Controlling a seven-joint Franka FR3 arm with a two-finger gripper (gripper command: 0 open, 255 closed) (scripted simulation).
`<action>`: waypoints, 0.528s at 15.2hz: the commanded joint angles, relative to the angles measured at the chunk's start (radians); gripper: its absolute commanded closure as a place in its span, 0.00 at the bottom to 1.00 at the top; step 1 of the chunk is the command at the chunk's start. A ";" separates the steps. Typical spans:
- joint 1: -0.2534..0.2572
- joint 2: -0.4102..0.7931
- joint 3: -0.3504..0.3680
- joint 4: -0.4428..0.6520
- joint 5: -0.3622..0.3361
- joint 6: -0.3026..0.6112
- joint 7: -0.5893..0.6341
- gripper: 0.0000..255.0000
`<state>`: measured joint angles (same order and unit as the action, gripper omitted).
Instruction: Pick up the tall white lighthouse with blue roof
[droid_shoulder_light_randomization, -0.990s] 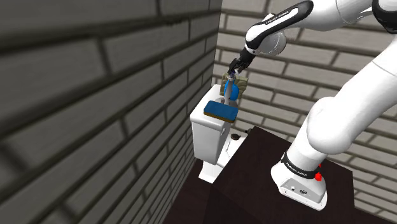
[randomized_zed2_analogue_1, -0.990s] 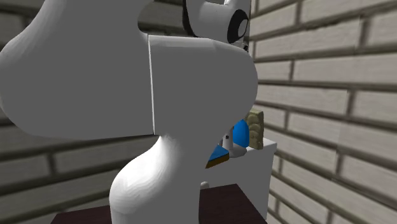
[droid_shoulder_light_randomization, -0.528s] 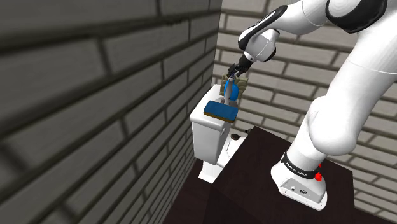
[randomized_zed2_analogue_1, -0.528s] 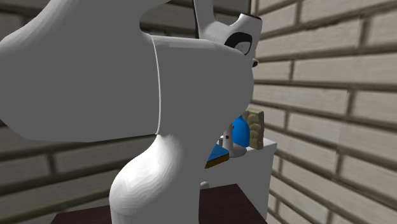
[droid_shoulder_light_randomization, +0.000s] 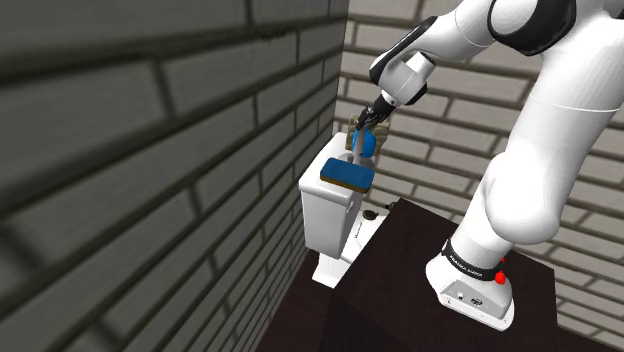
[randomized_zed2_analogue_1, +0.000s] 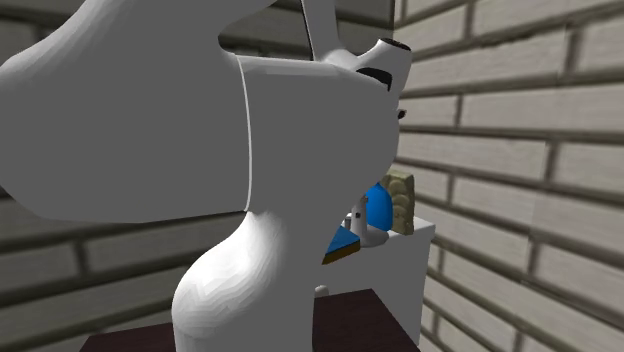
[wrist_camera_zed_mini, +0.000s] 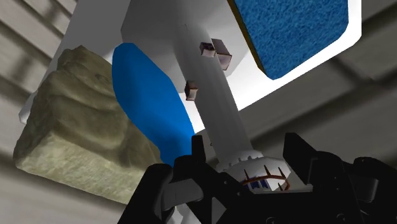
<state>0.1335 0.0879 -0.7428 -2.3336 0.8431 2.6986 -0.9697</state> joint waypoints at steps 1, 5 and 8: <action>0.000 0.002 0.001 -0.001 0.006 0.001 -0.004 1.00; 0.000 0.001 0.001 -0.001 0.004 0.001 -0.003 1.00; 0.000 0.000 0.000 0.000 0.001 0.000 0.000 1.00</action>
<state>0.1332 0.0874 -0.7433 -2.3332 0.8438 2.6995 -0.9696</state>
